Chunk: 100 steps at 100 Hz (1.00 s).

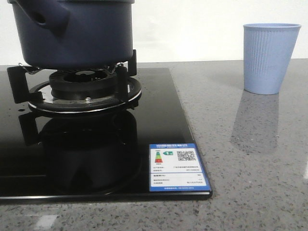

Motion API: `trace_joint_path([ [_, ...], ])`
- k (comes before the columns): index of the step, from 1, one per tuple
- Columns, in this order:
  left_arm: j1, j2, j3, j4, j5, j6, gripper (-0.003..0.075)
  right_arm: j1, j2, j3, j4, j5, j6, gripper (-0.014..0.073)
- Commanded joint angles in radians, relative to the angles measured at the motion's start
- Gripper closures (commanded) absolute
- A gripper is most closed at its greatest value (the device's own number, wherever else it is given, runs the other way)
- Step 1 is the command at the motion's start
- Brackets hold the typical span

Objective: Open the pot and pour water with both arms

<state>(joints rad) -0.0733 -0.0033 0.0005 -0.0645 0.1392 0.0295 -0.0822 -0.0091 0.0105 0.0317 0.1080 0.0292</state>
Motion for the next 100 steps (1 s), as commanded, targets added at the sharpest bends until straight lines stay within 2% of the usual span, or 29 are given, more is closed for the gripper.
trace_joint_path([
  [1,0.0,-0.027,0.035,-0.001,-0.079,-0.011,0.0739,-0.004,-0.018,0.025,-0.01,-0.077,-0.004,0.066],
  [38,0.0,-0.027,0.033,-0.013,-0.139,-0.011,0.0739,-0.004,-0.018,0.025,0.019,-0.103,-0.002,0.066],
  [48,0.0,-0.027,0.033,-0.11,-0.173,-0.011,0.0739,-0.004,-0.018,0.025,0.137,-0.108,-0.002,0.066],
  [68,0.0,-0.027,0.033,-0.426,-0.201,-0.011,0.0739,-0.004,-0.018,0.025,0.432,-0.116,-0.002,0.066],
  [80,0.0,-0.027,0.021,-0.604,-0.236,-0.011,0.0739,-0.004,-0.018,0.016,0.453,-0.108,-0.002,0.0659],
  [89,0.0,-0.027,-0.018,-0.61,-0.211,-0.011,0.0739,-0.004,-0.018,-0.029,0.439,-0.06,-0.012,0.0659],
  [100,0.0,-0.011,-0.094,-0.58,-0.139,-0.011,0.0739,-0.004,-0.009,-0.126,0.422,0.039,-0.096,0.0657],
])
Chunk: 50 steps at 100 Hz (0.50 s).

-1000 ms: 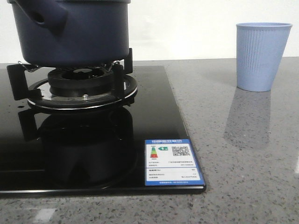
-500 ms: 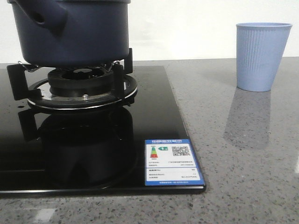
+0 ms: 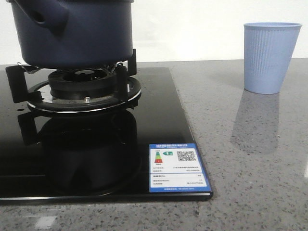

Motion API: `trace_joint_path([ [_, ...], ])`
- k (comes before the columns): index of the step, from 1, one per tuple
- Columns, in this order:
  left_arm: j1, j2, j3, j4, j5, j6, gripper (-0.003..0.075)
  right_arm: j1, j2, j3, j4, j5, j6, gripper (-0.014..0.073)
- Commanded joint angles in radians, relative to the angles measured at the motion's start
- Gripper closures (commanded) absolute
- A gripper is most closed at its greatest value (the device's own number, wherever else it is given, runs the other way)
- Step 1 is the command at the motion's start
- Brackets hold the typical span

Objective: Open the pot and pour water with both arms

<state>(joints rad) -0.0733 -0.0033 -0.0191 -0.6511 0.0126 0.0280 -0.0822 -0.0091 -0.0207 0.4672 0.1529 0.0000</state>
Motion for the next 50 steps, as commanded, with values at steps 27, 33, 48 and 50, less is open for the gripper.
trace_joint_path([
  [27,0.0,0.226,-0.376,0.189,0.211,0.074,0.0739,-0.004,0.246,-0.342,-0.023,0.215,-0.253,0.0657],
  [33,0.0,0.293,-0.442,0.189,0.271,0.145,0.0739,0.018,0.311,-0.378,-0.024,0.245,-0.294,0.0657],
  [48,-0.039,0.404,-0.563,0.187,0.317,0.257,0.0739,0.088,0.45,-0.439,-0.036,0.258,-0.346,0.0657],
  [50,-0.055,0.414,-0.57,0.184,0.312,0.257,0.0739,0.096,0.459,-0.446,-0.036,0.258,-0.354,0.0657],
])
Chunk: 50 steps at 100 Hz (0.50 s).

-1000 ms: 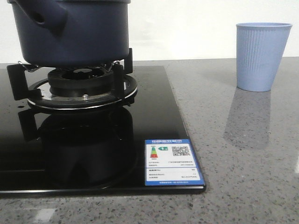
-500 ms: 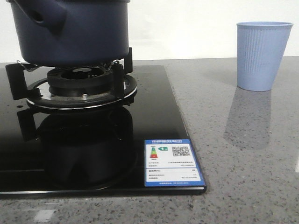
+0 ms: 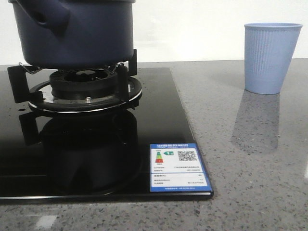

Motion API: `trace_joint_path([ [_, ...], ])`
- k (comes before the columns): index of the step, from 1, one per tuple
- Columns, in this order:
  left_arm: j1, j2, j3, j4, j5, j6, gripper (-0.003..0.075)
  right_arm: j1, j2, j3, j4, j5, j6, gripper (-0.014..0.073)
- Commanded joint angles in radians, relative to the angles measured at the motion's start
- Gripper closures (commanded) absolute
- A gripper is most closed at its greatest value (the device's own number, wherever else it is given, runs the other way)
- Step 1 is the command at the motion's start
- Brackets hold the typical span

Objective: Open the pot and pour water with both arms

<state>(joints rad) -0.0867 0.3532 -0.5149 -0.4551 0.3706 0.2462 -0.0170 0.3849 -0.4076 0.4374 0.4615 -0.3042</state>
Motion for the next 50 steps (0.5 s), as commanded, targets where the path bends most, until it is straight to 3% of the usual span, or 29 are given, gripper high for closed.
trace_joint_path([
  [1,-0.054,0.061,-0.077,-0.012,-0.048,0.038,0.0739,0.034,0.074,-0.061,-0.006,-0.051,-0.057,0.0657],
  [33,-0.258,0.172,-0.103,0.005,-0.128,0.082,0.0713,0.069,0.155,-0.1,-0.006,-0.094,-0.077,0.0652],
  [42,-0.293,0.205,-0.103,0.005,-0.198,0.082,0.0615,0.069,0.155,-0.1,-0.006,-0.094,-0.077,0.0579],
  [50,-0.315,0.237,-0.103,0.005,-0.244,0.082,0.0463,0.069,0.155,-0.1,-0.006,-0.092,-0.077,0.0393],
])
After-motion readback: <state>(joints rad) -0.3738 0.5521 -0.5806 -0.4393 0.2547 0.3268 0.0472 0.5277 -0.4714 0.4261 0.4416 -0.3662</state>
